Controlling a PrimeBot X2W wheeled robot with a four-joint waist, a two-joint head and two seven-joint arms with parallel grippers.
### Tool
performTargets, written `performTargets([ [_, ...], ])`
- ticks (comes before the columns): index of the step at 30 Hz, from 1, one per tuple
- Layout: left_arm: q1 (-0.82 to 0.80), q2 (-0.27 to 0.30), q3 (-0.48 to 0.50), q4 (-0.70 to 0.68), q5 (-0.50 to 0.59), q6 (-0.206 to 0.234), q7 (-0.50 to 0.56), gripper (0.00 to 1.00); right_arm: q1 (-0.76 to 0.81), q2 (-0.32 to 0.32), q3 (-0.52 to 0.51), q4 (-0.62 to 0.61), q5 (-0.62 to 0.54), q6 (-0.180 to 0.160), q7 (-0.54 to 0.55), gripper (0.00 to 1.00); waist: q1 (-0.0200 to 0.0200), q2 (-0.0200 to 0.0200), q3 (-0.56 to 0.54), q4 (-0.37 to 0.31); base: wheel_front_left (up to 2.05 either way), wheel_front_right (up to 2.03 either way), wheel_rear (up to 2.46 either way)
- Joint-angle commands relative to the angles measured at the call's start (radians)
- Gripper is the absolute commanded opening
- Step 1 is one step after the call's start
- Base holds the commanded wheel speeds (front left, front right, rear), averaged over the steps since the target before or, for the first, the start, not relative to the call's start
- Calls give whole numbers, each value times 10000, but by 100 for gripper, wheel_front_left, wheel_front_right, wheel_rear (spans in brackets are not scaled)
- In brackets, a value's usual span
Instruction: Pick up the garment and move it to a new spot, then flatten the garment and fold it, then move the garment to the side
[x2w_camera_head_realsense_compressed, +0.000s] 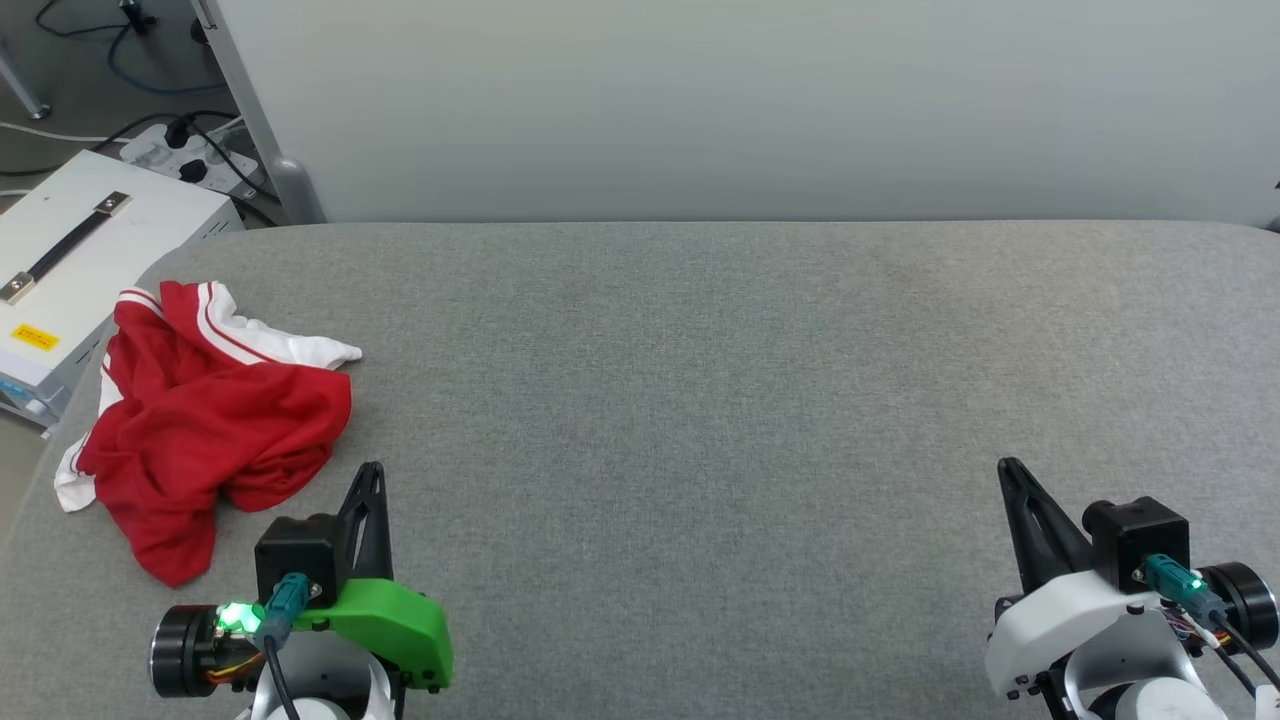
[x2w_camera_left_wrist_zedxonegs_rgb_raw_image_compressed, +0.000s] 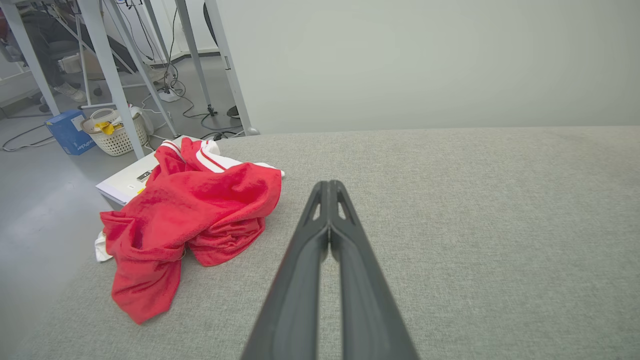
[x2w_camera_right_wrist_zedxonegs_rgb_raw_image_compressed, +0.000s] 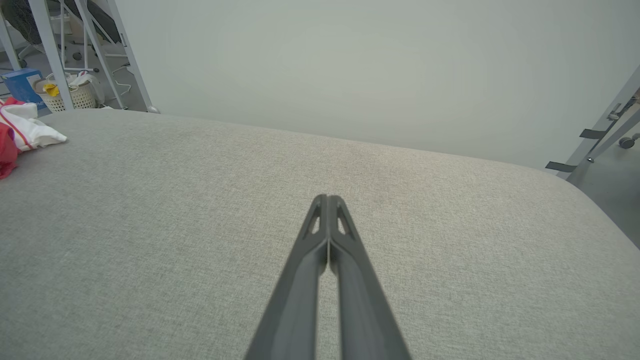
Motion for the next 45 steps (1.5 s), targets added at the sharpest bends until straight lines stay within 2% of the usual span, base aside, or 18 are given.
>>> performTargets([
  [1, -174, -47, 1, -20, 95, 32, -7, 0, -164, -10, 9, -43, -95, -7, 26, 0, 0, 51, 0, 0, 0, 0, 0],
  [24, -174, -47, 1, -20, 95, 32, -7, 0, -164, -10, 9, -43, -95, -7, 26, 0, 0, 51, 0, 0, 0, 0, 0],
  [25, 0, 0, 2, 0, -1, 1, -2, 100, 0, 0, -3, 0, 0, 0, -2, 100, 0, 0, 0, 0, 0, 0, 0],
  [45, -38, -3, -83, -56, -155, 181, -340, 100, -26, 2, -154, -148, 470, -1, -336, 100, 0, 7, 26, -4, 0, 0, 0],
])
